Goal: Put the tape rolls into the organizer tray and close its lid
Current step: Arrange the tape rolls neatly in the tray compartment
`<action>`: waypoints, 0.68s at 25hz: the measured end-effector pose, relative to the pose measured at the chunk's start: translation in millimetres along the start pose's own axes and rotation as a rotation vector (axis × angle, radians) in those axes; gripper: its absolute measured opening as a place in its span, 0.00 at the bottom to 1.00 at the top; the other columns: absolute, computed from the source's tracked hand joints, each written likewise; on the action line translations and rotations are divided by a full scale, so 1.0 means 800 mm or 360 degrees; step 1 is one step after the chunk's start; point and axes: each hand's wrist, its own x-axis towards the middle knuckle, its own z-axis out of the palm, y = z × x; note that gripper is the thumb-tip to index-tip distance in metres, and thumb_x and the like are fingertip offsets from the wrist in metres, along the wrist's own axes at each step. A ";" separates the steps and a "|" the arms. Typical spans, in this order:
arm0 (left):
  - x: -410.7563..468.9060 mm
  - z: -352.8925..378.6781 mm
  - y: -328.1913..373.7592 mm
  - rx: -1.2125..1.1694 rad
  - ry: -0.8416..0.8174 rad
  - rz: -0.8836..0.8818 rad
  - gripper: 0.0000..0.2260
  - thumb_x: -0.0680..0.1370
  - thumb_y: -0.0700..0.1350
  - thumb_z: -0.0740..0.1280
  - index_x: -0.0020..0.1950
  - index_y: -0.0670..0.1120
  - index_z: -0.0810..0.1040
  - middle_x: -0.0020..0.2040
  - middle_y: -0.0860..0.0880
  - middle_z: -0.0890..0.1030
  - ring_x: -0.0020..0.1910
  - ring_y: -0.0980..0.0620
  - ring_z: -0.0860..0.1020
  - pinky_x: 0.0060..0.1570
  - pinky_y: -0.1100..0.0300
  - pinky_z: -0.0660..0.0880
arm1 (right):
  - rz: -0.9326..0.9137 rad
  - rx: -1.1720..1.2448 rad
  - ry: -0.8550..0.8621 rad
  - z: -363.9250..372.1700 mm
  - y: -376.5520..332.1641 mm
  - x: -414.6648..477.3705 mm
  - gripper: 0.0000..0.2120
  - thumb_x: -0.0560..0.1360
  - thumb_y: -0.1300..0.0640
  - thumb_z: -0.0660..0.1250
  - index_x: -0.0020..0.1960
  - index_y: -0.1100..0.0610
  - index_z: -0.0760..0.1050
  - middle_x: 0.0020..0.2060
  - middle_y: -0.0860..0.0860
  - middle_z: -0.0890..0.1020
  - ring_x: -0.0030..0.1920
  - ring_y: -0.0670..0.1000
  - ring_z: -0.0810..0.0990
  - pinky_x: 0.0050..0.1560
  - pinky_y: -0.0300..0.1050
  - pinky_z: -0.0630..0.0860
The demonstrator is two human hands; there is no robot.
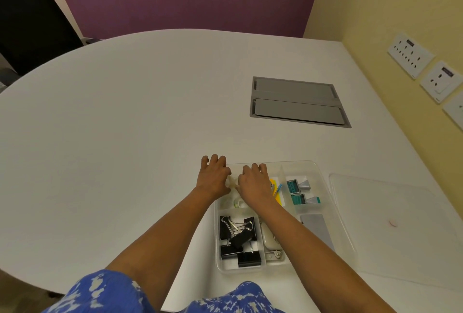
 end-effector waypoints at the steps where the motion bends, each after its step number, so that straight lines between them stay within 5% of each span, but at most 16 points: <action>1: 0.000 -0.001 -0.002 -0.0003 0.0004 -0.0012 0.22 0.72 0.55 0.70 0.64 0.49 0.76 0.61 0.49 0.72 0.65 0.47 0.65 0.68 0.50 0.55 | 0.0021 0.0023 0.0036 -0.002 -0.002 -0.002 0.14 0.78 0.53 0.61 0.56 0.60 0.78 0.55 0.56 0.79 0.60 0.58 0.74 0.65 0.52 0.65; 6: 0.002 -0.003 -0.005 -0.0003 -0.0013 -0.0047 0.23 0.72 0.57 0.70 0.64 0.51 0.76 0.61 0.49 0.72 0.64 0.47 0.65 0.68 0.50 0.56 | 0.0177 0.0062 0.0158 -0.009 -0.008 -0.007 0.18 0.51 0.43 0.82 0.27 0.54 0.80 0.26 0.49 0.80 0.30 0.49 0.80 0.35 0.40 0.77; 11: -0.002 0.005 0.005 0.0025 -0.0044 -0.0043 0.25 0.71 0.59 0.70 0.65 0.52 0.75 0.62 0.49 0.71 0.65 0.46 0.65 0.68 0.49 0.56 | 0.0171 0.0066 0.0153 -0.011 -0.010 -0.009 0.16 0.57 0.43 0.81 0.33 0.54 0.82 0.30 0.49 0.82 0.34 0.49 0.81 0.38 0.40 0.77; 17: -0.006 0.007 0.002 0.0026 -0.0018 -0.0067 0.25 0.73 0.59 0.69 0.67 0.51 0.74 0.62 0.48 0.71 0.65 0.47 0.65 0.67 0.50 0.58 | 0.0100 0.0023 0.0098 0.006 -0.009 -0.013 0.20 0.40 0.46 0.84 0.25 0.52 0.80 0.25 0.47 0.79 0.28 0.47 0.79 0.33 0.36 0.75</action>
